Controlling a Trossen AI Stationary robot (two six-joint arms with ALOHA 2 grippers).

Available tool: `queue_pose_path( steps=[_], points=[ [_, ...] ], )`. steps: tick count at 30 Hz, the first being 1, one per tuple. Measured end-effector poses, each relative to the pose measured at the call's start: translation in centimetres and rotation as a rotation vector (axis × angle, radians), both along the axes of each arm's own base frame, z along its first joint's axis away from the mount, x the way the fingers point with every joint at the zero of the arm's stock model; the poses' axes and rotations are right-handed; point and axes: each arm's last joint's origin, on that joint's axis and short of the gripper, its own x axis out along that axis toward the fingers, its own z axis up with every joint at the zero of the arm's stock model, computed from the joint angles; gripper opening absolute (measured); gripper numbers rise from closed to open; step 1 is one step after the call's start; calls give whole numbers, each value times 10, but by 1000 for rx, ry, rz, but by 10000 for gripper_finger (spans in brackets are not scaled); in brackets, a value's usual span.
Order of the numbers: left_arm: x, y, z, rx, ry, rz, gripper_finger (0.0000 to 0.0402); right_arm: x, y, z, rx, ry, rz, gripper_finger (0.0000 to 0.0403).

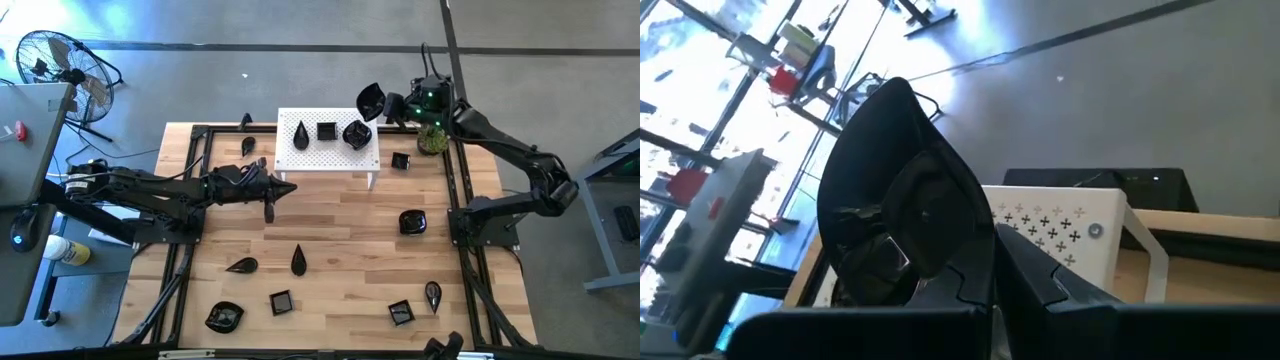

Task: Pick & Place Mini shaped plates
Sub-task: Stack the leaf shaped bowl on top of the leaf shaped bowl on the shelf

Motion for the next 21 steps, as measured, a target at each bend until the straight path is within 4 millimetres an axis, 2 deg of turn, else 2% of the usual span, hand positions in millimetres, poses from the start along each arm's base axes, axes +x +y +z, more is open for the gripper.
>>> queue_pose_path(
  steps=[9,14,17,21],
  points=[
    [0,0,1,2,-8,3,12,-20,-12,-8,167,-34,-125,3],
    [0,0,1,1,-9,3,12,-25,-11,-14,276,-41,-211,3],
    [0,0,0,-11,-4,-3,12,-22,-8,-10,320,-75,-231,3],
    [0,0,0,-19,-8,-9,12,-20,-4,5,331,-61,-265,3]
  ],
)
